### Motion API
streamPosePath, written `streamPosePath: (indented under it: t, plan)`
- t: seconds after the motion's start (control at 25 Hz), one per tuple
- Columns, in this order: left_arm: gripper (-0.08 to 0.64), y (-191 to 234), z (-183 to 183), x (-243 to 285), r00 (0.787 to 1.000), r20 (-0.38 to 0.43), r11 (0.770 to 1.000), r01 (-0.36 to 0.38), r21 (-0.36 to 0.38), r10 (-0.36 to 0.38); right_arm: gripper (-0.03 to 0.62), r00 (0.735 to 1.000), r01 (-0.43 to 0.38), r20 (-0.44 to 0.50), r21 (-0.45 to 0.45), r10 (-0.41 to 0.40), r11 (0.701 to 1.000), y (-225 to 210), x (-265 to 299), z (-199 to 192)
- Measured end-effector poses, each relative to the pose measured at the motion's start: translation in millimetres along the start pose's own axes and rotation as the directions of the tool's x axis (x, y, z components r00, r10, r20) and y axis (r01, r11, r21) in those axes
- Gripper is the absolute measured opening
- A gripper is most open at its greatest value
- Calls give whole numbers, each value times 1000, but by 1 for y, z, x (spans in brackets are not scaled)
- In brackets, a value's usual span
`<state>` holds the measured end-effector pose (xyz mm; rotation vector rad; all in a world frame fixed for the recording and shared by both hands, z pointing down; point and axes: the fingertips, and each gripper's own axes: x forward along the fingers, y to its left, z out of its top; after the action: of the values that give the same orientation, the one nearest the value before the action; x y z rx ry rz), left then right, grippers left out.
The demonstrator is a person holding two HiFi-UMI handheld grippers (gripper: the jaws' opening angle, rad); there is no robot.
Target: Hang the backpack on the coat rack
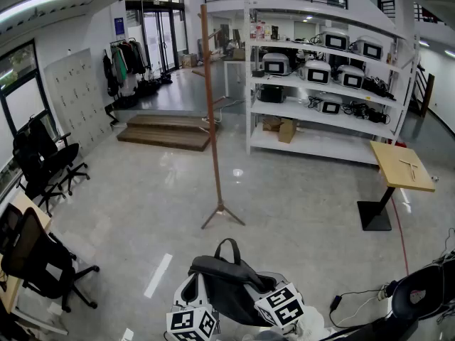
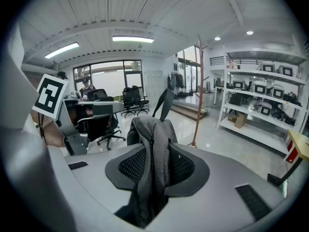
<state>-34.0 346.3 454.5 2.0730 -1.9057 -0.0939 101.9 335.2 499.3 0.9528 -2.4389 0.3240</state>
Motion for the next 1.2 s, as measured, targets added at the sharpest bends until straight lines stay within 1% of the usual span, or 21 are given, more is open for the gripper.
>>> streamPosePath:
  t: [0.4, 0.8, 1.04, 1.2]
  plan:
    - [2, -7, -4, 25, 1000, 1, 1000, -11, -4, 11, 115, 1000, 25, -1, -22, -26, 999, -35, 7, 0]
    - [2, -4, -2, 46, 1000, -5, 1000, 6, 11, -6, 115, 999, 45, -10, -10, -45, 999, -51, 20, 2]
    - [2, 0, 6, 61, 1000, 4, 1000, 12, 29, -12, 115, 999, 35, -8, 2, -35, 999, -56, 31, 8]
    - [2, 7, 4, 77, 1000, -6, 999, 17, 27, -17, 115, 999, 33, -11, 9, -33, 999, -62, 45, 13]
